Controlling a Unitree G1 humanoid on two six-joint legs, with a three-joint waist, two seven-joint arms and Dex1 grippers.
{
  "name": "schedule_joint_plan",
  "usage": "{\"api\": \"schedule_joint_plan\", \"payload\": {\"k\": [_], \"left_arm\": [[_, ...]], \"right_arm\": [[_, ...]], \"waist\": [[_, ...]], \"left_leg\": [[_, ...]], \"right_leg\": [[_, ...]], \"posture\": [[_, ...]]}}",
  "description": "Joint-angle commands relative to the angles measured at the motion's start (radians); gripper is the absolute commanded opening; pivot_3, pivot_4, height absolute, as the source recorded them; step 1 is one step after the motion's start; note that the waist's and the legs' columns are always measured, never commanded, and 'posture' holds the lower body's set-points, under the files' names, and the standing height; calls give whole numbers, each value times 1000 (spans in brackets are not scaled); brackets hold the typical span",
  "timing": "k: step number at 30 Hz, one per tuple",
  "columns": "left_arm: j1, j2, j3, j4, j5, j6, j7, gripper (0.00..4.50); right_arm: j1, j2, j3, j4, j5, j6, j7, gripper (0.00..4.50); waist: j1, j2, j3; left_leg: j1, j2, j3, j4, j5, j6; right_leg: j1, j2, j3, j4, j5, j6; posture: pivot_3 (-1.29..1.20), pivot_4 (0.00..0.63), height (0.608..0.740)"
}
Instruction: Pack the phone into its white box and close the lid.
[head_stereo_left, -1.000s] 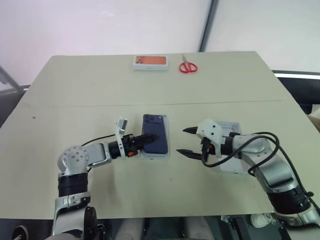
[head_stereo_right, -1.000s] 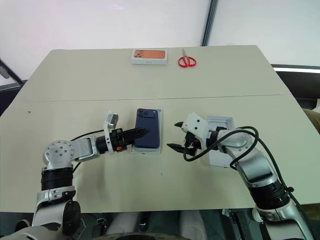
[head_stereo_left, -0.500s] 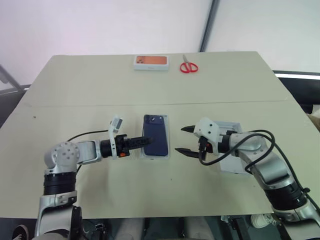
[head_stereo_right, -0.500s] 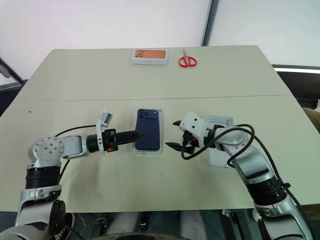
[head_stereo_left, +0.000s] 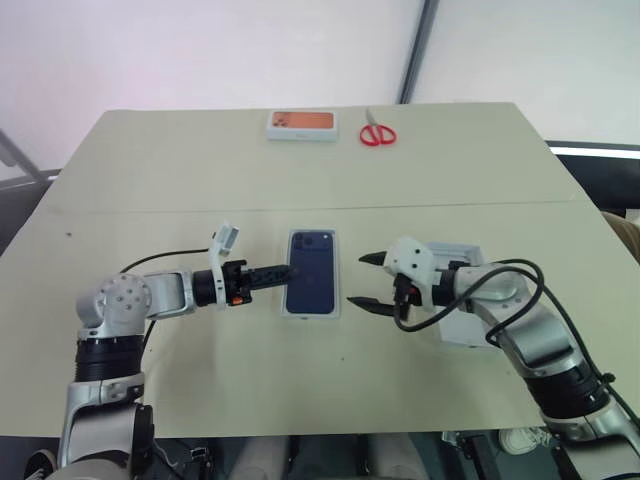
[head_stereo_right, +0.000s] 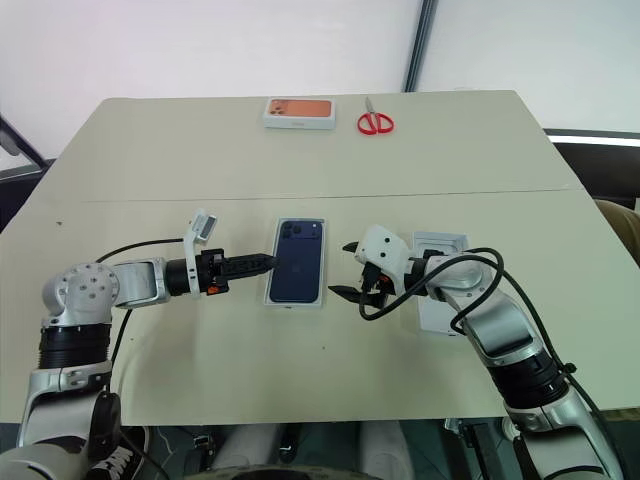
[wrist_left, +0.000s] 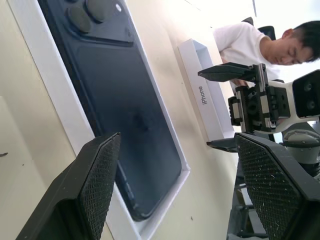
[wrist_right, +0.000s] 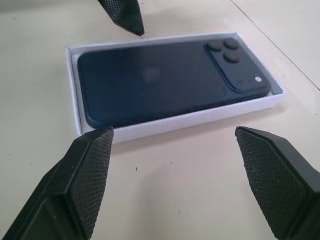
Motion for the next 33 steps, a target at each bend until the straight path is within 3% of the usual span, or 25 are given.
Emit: {"api": "schedule_joint_plan", "payload": {"k": [1,6,8,11,15,17,21,33], "left_arm": [[-1,22,17,-44,-4,-20,-13,3814],[-5,40,28,-26,4,-40,-16,3814],[-10,61,37,1,38,-76,0,3273],[-10,93,40,27,70,-121,-7,1948],[-7,121,15,33,102,-151,-31,0],[1,122,-19,28,142,-183,-34,0],[4,105,-104,43,247,-271,-29,0],[8,-26,-262,20,340,-314,-46,0]], "right_arm": [[-27,10,-1,-7,-3,-26,-1,4104],[-31,10,3,-2,-7,-32,1,4104],[-41,13,-4,14,-3,-32,0,4104],[-47,18,-5,36,-27,-51,-26,3222],[-55,29,10,66,-59,-80,-48,1094],[-64,36,30,93,-96,-93,-64,21],[-77,44,73,141,-163,-124,-88,21],[-99,95,110,165,-230,-115,-106,21]], "waist": [[0,0,0],[-1,0,0],[0,0,0],[-1,0,0],[0,0,0],[0,0,0],[1,0,0],[3,0,0]], "left_leg": [[0,0,0,0,0,0],[0,0,0,0,0,0],[0,0,0,0,0,0],[0,0,0,0,0,0],[0,0,0,-1,0,0],[0,0,0,0,0,0],[0,0,0,0,0,0],[0,-1,0,0,0,0]], "right_leg": [[0,0,0,0,0,0],[0,0,0,0,0,0],[0,0,0,0,0,0],[0,0,0,0,0,0],[-1,0,0,0,0,0],[0,0,0,0,0,0],[0,0,0,0,0,0],[0,0,0,0,0,0]], "posture": [[0,150,740],[0,150,740],[0,150,740],[0,150,740],[0,150,740],[0,150,740],[0,150,740],[0,150,740]]}}
